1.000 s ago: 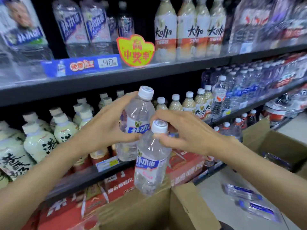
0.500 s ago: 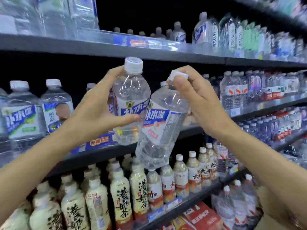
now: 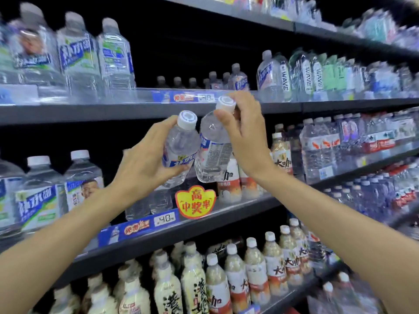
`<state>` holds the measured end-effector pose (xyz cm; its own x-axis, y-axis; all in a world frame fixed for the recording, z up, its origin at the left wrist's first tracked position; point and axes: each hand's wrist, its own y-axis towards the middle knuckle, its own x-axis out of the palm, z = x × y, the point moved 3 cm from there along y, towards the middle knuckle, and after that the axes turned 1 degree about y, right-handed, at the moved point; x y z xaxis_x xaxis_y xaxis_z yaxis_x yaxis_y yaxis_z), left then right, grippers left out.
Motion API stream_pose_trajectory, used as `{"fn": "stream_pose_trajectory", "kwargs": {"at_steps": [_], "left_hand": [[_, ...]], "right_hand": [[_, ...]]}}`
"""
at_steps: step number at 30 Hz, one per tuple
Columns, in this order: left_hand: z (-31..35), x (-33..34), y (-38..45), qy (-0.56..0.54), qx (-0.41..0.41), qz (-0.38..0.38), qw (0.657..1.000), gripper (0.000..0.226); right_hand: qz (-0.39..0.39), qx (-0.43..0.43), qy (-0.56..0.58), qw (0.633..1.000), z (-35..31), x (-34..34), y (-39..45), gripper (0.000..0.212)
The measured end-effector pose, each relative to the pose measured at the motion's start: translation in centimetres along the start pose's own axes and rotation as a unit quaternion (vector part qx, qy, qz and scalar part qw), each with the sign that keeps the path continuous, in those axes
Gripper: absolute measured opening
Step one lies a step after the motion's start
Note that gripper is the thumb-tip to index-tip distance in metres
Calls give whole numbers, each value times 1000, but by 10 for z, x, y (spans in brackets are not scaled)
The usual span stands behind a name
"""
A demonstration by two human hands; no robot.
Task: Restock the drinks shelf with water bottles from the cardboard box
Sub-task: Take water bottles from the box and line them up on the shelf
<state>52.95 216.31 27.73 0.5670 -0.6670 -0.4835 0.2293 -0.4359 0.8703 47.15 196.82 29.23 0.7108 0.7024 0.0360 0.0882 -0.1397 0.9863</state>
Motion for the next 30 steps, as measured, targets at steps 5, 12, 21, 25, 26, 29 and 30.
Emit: {"fn": "stream_pose_trajectory", "kwargs": {"at_steps": [5,12,21,25,26,29,30], "left_hand": [[-21,30,3,-50,-33,-18,998,96],[-38,66,1,-127,-83,-44,987,97],[-59,96,2,-64,-148,-89,983,101],[-67,96,11,-34,-182,-136,973,124],[-67,95,13,-26,-171,-149,974,127],[-68,92,22,17,-134,-180,974,124],[-71,91,25,33,-130,-187,973,123]], "right_hand": [[-7,21,-19,1000,35,22,-20,23],[-46,55,-1,997,68,48,-33,17],[-148,86,-60,983,99,72,-28,23],[-232,92,-163,955,103,86,-6,37],[-255,90,-180,946,104,87,0,39],[-296,35,-252,921,104,91,13,35],[-306,15,-270,913,103,92,15,34]]}}
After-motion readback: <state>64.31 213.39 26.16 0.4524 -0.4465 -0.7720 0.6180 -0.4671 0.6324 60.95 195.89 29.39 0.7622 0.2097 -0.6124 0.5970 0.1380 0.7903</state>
